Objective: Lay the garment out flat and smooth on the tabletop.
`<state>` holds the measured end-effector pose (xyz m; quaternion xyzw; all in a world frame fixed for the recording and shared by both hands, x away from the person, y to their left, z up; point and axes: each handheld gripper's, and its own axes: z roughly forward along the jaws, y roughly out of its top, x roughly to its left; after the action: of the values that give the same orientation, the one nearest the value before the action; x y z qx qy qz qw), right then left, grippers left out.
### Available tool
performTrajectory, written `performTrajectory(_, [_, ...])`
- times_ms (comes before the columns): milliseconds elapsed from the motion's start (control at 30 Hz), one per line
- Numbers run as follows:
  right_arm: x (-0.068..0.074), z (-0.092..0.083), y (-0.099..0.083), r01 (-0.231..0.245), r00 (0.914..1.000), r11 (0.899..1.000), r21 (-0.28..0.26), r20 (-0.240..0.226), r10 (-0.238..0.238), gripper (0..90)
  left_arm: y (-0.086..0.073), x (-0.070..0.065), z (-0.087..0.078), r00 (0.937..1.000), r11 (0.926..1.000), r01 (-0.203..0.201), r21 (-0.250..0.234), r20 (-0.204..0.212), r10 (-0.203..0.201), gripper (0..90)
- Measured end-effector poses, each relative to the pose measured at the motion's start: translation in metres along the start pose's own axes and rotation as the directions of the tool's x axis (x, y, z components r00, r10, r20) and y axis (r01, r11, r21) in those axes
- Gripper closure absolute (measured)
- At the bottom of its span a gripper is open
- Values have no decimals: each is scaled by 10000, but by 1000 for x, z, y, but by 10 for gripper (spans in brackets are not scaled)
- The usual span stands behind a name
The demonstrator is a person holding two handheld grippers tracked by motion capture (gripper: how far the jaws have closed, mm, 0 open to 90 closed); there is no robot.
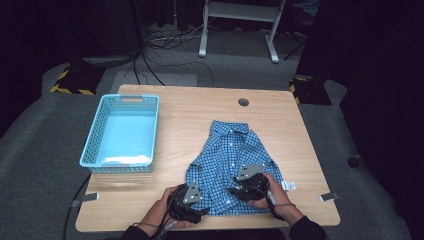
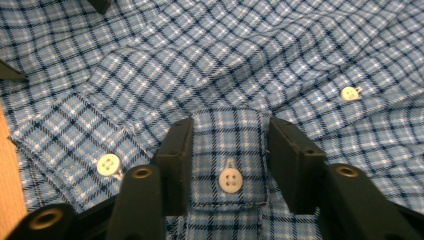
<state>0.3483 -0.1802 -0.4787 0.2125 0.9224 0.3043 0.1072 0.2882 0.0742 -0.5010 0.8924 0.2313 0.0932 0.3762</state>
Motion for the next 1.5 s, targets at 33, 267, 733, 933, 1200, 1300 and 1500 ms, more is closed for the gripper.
performTrajectory(33, [0,-1,0,-90,9999,10000,-10,75,90,626,0,0,0,10000,10000,-1,-6,3,1,310])
performTrajectory(267, [-5,-7,-2,-254,9989,9995,-198,382,262,707,0,1,0,10000,10000,-66,-1,12,66,310])
performTrajectory(733, [-10,-17,-4,-524,9965,9962,-689,612,566,745,-1,1,0,10000,10000,-61,-66,55,62,311])
performTrajectory(933, [-19,-27,-9,-810,9925,9922,-948,840,891,755,-1,2,0,9999,9999,-84,-104,108,85,311])
performTrajectory(1200, [-28,-36,-15,-1071,9871,9872,-1182,1059,1198,756,-2,2,0,9999,9999,-77,-112,108,78,310])
performTrajectory(1300, [-33,-43,-19,-1214,9832,9836,-1335,1197,1376,756,-2,2,0,9999,9999,-79,-112,108,81,311])
performTrajectory(1500, [-41,-52,-26,-1542,9736,9763,-1516,1449,1763,756,-2,2,0,9999,9999,-76,-112,111,78,311])
